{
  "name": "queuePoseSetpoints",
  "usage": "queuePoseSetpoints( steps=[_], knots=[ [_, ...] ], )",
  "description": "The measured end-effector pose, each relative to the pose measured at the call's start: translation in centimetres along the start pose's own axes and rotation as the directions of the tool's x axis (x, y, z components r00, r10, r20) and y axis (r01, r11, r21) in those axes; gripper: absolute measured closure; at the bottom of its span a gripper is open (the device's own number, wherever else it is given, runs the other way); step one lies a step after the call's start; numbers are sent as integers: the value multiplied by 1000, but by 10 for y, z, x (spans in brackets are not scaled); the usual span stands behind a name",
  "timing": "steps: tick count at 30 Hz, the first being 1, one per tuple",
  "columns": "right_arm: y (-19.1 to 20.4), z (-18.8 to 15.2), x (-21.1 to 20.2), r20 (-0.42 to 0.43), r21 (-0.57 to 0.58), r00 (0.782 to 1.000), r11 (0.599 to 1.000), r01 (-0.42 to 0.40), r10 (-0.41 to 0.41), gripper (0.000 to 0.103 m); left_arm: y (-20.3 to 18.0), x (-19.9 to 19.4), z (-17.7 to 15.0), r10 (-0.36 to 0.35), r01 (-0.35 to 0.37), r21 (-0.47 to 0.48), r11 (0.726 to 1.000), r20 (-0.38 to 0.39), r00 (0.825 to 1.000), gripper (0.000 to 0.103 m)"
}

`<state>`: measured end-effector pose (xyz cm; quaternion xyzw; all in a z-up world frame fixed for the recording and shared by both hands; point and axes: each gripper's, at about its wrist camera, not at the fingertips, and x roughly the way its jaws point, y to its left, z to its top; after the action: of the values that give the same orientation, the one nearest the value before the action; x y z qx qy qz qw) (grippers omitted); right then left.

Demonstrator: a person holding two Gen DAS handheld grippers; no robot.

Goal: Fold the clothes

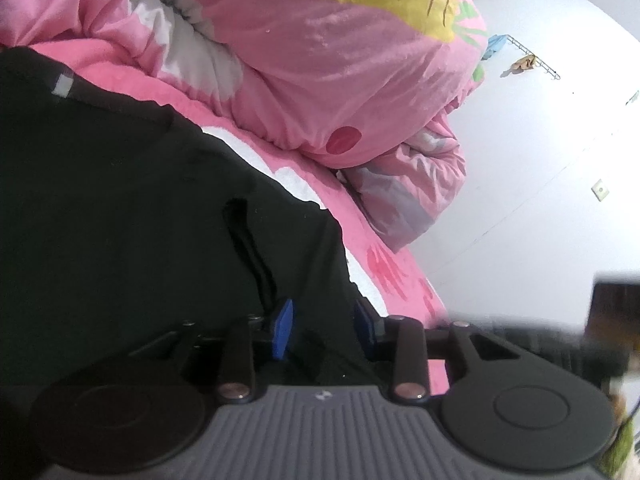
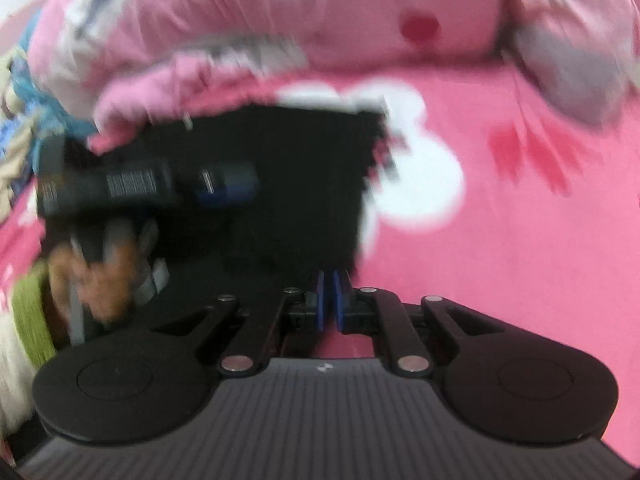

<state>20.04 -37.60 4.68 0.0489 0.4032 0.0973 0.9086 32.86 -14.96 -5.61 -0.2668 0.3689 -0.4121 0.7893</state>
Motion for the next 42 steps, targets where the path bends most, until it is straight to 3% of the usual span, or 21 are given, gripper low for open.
queuePoseSetpoints(
  steps=[5, 9, 11, 16, 18, 20, 23, 25, 28, 30, 33, 36, 39, 42],
  knots=[
    [3, 56, 50, 91, -2, 996, 1000, 7, -7, 97, -8, 1, -4, 25, -24, 57, 998, -4, 1000, 62],
    [-23, 83, 118, 39, 59, 999, 998, 0, -3, 97, -7, -1, -4, 10, -10, 62, 998, -3, 1000, 59],
    [-32, 90, 145, 38, 77, 999, 997, 22, -25, 103, -9, -2, -5, 7, -7, 73, 997, -2, 1000, 56],
    [-47, 101, 128, 138, 184, 990, 983, -23, -3, 96, -12, -3, -6, 11, -11, 94, 995, -6, 1000, 53],
    [-36, 98, 111, 123, 144, 986, 981, -134, 117, 96, -12, -3, -6, 11, -10, 93, 996, -8, 1000, 53],
    [-18, 96, 105, 47, 81, 974, 971, -225, 222, 94, -12, -4, -7, 11, -10, 94, 995, -8, 1000, 53],
    [5, 97, 129, -115, 50, 958, 965, -258, 263, 92, -11, -5, -8, 9, -8, 97, 995, -4, 1000, 52],
    [13, 102, 156, -160, 73, 955, 968, -240, 249, 92, -10, -5, -8, 0, 0, 91, 996, -3, 1000, 52],
    [8, 122, 172, -51, 129, 962, 957, -261, 270, 92, -8, -7, -8, -11, 11, 83, 997, 0, 1000, 52],
    [-3, 132, 169, 30, 204, 972, 951, -233, 232, 90, -10, -10, -8, -7, 6, 90, 996, 11, 1000, 51],
    [-21, 127, 131, 108, 328, 968, 911, -250, 227, 90, -21, -21, -6, -2, -4, 128, 992, 53, 999, 46],
    [-32, 97, 49, 176, 373, 956, 883, -284, 234, 90, -47, -39, -1, 19, -34, 185, 982, 80, 997, 46],
    [-33, 65, -53, 227, 366, 956, 894, -260, 185, 88, -77, -72, 8, 25, -42, 175, 984, 100, 995, 46],
    [-33, 41, -147, 290, 345, 950, 913, -217, 116, 79, -111, -127, 11, 86, -111, 207, 972, 126, 988, 46]
  ],
)
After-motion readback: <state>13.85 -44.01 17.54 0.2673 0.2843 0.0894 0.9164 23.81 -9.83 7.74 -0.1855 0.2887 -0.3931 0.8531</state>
